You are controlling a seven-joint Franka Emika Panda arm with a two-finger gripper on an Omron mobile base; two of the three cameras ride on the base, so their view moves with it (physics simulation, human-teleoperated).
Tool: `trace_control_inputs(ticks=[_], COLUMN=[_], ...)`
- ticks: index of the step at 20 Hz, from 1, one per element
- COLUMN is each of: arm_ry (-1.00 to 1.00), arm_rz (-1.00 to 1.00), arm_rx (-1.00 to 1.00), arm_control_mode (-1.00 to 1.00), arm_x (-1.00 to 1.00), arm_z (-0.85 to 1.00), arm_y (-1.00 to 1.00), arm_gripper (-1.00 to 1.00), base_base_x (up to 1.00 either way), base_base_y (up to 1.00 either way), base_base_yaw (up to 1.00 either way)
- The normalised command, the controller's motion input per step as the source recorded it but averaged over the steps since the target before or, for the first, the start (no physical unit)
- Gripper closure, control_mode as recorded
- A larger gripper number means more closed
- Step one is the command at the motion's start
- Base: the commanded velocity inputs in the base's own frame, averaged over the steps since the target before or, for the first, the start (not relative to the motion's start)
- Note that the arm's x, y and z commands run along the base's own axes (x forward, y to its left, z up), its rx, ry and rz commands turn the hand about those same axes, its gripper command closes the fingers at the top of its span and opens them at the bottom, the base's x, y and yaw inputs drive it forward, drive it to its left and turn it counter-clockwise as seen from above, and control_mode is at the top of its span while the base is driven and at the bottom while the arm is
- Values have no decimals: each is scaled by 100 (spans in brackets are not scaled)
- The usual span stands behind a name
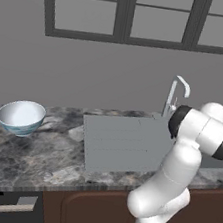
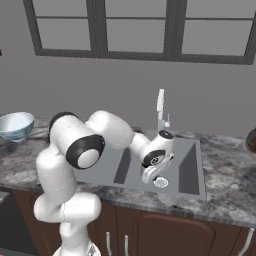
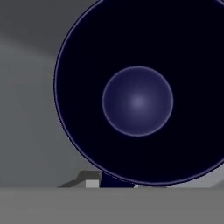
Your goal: Pick the mug and place it in the sink. Pick the bowl and place it in the open cabinet and then close the cabinet.
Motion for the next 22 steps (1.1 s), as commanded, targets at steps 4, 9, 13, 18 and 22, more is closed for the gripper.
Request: trace_control_inputs(ticks=[4, 9, 13, 18, 22], arm_ry=[9, 3, 0, 0, 0], arm_rz=[1, 5, 6, 1, 0], arm_rx=[0, 0, 0, 0, 0], arm_control_mode=[-100, -100, -100, -100, -100], arm_x=[39, 23, 16, 37, 44], arm_z=[-23, -29, -31, -32, -37], arm_y=[-23, -25, -8, -2, 0], arm_gripper=[100, 100, 100, 100, 100], base_base_x=[0, 0, 0, 0, 0], base_base_y=[0, 0, 0, 0, 0], base_base_yaw=[0, 0, 0, 0, 0])
